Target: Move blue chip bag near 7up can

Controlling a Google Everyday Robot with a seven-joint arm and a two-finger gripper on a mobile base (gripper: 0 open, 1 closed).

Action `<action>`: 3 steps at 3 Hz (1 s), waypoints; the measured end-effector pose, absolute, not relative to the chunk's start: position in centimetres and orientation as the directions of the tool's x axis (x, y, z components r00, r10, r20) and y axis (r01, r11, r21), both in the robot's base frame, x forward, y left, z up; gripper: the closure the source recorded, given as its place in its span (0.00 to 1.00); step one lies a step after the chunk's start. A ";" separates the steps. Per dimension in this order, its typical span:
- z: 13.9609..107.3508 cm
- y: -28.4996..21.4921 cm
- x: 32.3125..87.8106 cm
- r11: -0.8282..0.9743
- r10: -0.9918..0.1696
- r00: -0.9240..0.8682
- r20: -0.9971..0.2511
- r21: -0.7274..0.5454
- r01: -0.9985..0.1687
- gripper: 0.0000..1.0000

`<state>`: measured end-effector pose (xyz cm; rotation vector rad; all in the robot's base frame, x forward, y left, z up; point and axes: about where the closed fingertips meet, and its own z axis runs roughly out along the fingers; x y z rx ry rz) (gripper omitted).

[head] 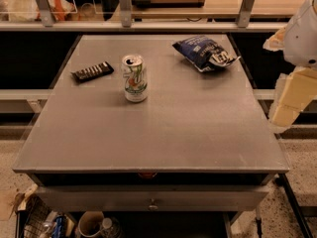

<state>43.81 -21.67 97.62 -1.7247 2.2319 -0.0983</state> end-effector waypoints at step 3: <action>98.2 -23.3 45.7 0.430 -0.882 -0.332 -0.335 -0.280 -0.858 0.00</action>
Offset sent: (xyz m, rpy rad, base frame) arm 0.0122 -0.0055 0.0041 0.0382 -0.0344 -0.0682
